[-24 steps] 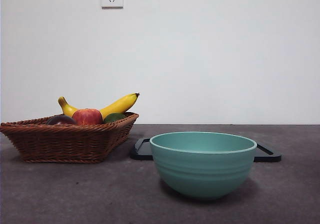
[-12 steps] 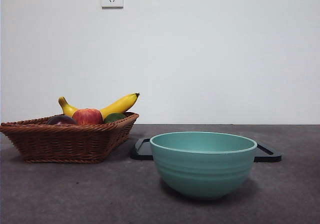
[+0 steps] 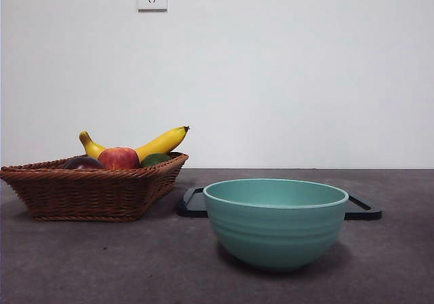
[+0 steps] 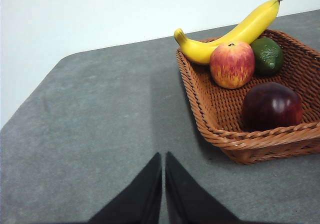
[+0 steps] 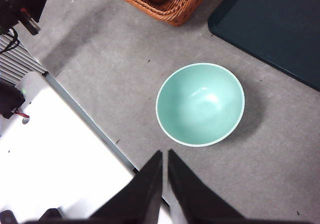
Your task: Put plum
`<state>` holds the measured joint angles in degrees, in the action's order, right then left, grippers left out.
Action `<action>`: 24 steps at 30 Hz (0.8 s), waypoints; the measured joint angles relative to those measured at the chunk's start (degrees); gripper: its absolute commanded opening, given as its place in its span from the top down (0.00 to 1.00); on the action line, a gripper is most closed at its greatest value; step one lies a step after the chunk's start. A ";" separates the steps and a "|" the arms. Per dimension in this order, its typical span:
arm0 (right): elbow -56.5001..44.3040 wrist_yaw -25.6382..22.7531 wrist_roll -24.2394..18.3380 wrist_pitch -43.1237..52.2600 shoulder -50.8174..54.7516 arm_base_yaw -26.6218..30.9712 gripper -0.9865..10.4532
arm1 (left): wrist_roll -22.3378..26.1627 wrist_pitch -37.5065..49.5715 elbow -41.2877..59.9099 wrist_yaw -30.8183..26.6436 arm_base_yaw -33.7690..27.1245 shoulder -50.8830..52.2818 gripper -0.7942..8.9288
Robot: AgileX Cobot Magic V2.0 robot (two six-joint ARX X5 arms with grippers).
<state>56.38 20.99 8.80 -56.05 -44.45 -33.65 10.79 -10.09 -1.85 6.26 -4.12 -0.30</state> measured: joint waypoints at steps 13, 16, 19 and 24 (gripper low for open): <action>0.00 -0.31 -0.61 0.07 0.24 0.37 0.91 | 0.00 0.00 0.00 0.02 0.00 0.00 0.91; -0.15 -3.04 -2.69 3.30 1.68 2.78 0.91 | 0.00 0.00 0.00 0.00 0.00 0.00 0.91; -1.99 -4.37 -4.63 12.66 4.07 8.28 0.91 | 0.00 0.00 0.00 0.00 0.00 0.00 0.91; -9.88 -4.61 -6.62 26.64 10.05 20.28 0.91 | 0.00 0.00 0.00 0.00 0.00 0.00 0.91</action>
<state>46.50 16.38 2.17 -29.41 -34.39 -13.37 10.79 -10.09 -1.85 6.26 -4.12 -0.30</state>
